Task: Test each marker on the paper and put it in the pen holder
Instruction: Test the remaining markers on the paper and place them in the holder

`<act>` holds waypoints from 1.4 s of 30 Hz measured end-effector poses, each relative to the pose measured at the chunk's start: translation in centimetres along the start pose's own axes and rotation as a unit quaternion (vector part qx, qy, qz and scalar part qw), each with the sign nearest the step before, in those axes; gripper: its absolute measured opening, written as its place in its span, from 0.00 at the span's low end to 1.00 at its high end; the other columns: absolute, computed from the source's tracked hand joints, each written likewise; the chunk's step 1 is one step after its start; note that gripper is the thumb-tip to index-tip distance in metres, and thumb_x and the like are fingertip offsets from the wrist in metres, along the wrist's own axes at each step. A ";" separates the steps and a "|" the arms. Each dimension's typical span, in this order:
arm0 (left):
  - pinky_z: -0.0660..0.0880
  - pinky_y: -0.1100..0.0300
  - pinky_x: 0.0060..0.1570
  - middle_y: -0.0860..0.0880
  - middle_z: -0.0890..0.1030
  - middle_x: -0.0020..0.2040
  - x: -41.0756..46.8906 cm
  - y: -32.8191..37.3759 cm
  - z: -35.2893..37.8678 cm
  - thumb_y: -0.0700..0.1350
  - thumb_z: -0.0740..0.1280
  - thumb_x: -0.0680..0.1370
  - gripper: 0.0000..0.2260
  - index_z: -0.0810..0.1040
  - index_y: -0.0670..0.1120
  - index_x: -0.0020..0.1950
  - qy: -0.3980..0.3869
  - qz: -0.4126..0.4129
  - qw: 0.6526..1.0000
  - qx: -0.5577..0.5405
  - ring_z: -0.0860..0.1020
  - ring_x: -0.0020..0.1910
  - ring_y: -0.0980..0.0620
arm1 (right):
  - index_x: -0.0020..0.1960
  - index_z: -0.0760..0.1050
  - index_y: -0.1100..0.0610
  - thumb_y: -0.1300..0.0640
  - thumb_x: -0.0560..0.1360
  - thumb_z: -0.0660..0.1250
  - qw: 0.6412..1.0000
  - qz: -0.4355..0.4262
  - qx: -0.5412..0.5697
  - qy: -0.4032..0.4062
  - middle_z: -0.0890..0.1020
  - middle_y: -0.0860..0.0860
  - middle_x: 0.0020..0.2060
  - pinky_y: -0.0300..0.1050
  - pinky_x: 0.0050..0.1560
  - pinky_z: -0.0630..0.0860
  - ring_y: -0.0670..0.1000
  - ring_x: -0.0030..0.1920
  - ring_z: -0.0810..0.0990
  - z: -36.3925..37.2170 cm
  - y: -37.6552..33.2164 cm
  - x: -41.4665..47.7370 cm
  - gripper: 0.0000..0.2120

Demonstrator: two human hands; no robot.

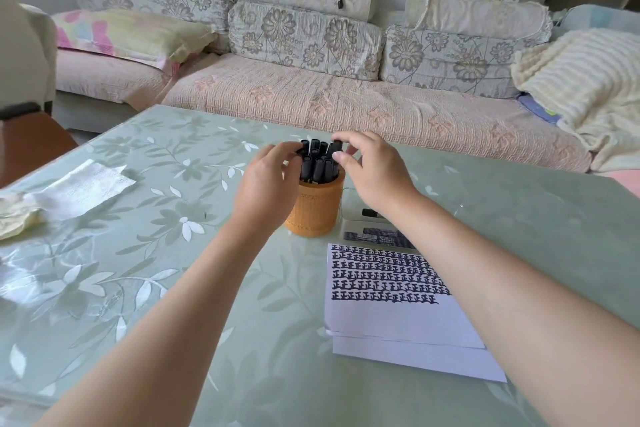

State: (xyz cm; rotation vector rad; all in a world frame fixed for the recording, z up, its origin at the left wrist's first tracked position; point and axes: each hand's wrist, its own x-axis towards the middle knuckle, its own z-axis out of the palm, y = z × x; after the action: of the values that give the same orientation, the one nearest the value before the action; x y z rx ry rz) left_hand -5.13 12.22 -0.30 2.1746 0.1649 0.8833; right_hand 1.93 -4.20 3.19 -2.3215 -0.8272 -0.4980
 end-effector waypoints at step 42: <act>0.66 0.58 0.68 0.52 0.70 0.70 0.8 1.5 1.6 0.39 0.66 0.76 0.26 0.66 0.50 0.74 -0.085 0.020 0.993 -0.078 0.68 0.69 0.54 | 0.47 0.78 0.52 0.54 0.78 0.66 0.966 0.154 0.206 0.033 0.80 0.44 0.39 0.41 0.46 0.75 0.43 0.41 0.78 2.1 0.2 0.2 0.03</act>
State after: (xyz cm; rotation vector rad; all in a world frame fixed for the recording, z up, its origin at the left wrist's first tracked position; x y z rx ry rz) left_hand -3.71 10.50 0.39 2.1011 -0.0305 0.7038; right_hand 2.53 -2.83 1.69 -1.9824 -0.4688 -0.2374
